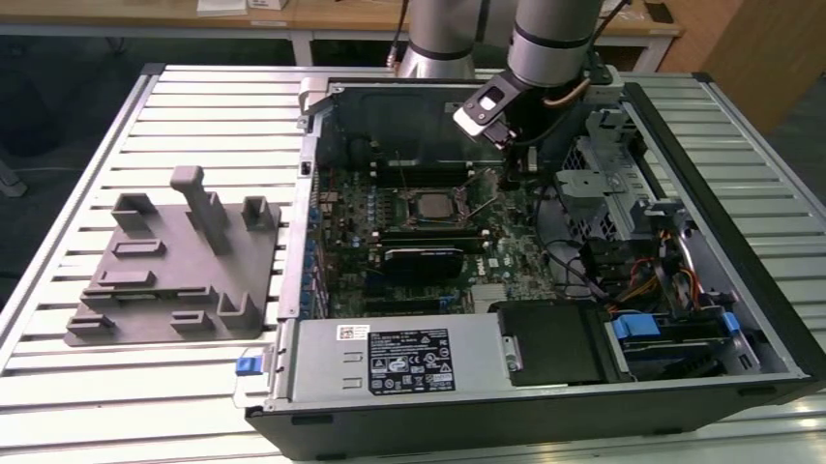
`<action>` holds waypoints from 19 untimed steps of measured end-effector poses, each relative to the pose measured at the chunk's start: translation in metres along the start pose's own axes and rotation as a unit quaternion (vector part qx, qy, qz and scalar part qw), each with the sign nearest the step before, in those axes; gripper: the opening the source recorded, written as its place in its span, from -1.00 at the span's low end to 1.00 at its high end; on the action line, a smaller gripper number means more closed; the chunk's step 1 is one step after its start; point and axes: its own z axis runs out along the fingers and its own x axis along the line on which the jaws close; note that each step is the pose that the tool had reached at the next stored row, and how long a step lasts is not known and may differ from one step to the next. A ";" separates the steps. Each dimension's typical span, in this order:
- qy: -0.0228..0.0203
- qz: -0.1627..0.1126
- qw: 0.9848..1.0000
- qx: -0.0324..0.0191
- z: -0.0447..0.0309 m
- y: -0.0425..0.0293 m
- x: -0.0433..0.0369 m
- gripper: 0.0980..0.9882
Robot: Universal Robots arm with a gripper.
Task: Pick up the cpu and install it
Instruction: 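Close the cpu cover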
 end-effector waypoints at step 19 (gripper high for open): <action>0.000 0.000 1.000 0.000 -0.0015 -0.0438 -0.0027 -0.98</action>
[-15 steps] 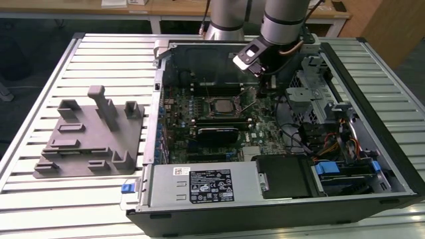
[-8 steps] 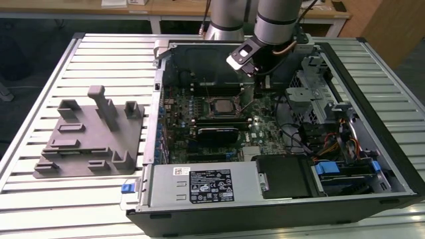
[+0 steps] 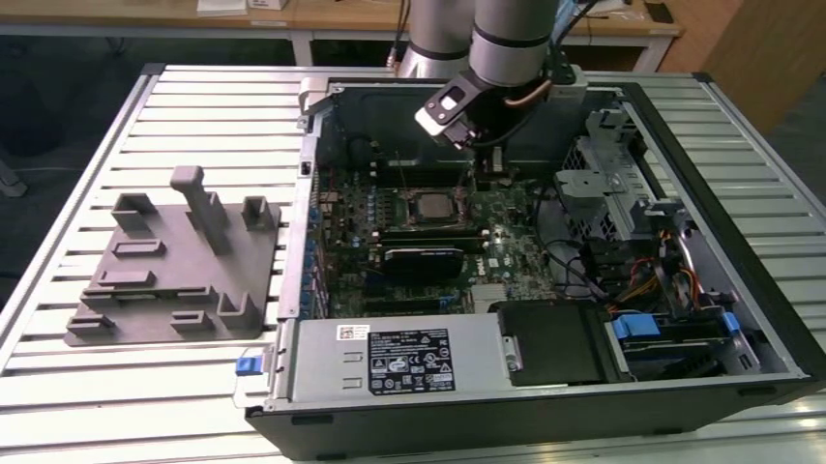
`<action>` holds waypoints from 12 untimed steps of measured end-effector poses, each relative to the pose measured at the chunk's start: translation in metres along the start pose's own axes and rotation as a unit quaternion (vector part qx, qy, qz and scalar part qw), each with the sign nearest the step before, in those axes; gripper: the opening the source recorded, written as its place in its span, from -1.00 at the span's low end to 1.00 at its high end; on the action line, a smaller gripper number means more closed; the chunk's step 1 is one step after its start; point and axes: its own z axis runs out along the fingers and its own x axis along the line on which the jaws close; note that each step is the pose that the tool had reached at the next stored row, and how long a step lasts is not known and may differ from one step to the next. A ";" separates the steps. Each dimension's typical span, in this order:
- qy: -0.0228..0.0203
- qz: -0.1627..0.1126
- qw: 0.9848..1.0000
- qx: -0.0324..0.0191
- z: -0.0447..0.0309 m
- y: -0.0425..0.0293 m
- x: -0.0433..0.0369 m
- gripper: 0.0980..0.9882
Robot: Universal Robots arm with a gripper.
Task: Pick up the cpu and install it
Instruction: 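Close the cpu cover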
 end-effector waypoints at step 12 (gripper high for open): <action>0.000 0.000 1.000 0.000 -0.0018 -0.0475 -0.0029 -0.98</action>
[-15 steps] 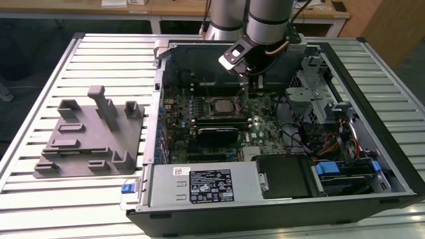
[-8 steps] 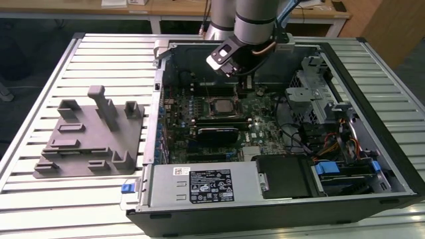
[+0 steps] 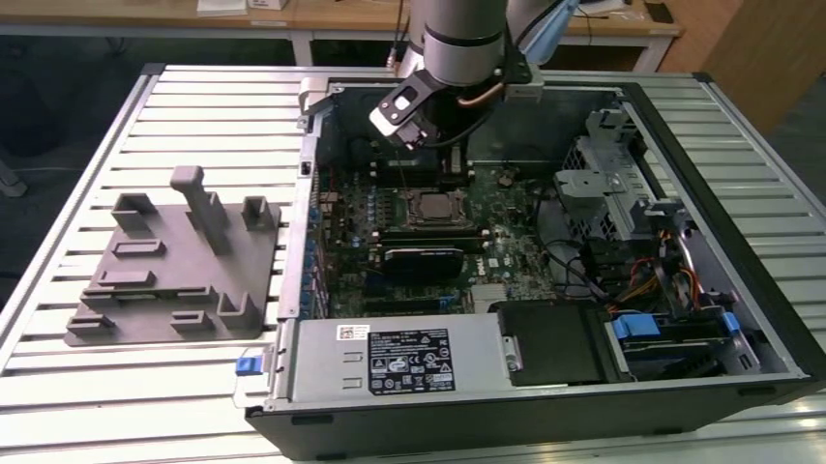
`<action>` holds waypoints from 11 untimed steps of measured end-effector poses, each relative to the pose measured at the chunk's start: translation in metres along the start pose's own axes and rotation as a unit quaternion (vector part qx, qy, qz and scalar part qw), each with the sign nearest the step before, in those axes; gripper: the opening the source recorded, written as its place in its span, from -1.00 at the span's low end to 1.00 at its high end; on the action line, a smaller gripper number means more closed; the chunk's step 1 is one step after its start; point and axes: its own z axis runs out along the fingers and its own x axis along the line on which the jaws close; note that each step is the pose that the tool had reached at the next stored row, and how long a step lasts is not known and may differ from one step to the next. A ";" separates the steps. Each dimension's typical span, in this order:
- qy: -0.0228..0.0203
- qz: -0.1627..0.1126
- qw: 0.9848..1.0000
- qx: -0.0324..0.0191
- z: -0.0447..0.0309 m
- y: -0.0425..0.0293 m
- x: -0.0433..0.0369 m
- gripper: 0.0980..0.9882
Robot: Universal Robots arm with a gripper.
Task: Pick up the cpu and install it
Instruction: 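Close the cpu cover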
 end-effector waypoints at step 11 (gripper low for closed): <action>-0.001 0.000 1.000 0.000 0.0070 -0.0117 -0.0008 -0.98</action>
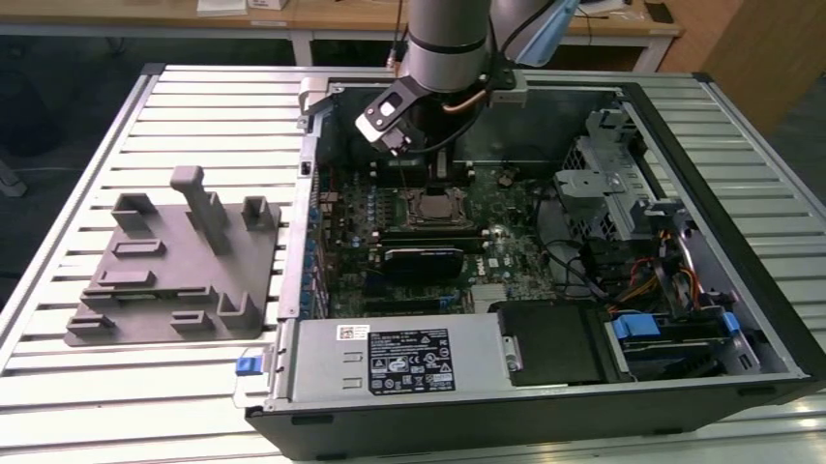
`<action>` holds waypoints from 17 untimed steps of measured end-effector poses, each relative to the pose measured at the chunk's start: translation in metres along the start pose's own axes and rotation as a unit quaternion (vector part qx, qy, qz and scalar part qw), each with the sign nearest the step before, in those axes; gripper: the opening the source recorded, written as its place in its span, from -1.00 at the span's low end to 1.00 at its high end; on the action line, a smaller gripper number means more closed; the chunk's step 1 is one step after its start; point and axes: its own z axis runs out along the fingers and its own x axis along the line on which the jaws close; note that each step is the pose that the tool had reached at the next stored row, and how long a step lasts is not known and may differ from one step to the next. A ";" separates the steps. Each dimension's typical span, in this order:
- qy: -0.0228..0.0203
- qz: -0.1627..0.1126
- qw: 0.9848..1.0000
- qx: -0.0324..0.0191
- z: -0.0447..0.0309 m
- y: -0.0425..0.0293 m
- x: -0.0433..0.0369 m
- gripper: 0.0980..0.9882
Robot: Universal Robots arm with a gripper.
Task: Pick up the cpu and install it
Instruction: 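Close the cpu cover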
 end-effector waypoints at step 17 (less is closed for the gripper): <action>0.001 -0.048 0.999 0.000 0.0062 -0.0003 -0.0001 -0.98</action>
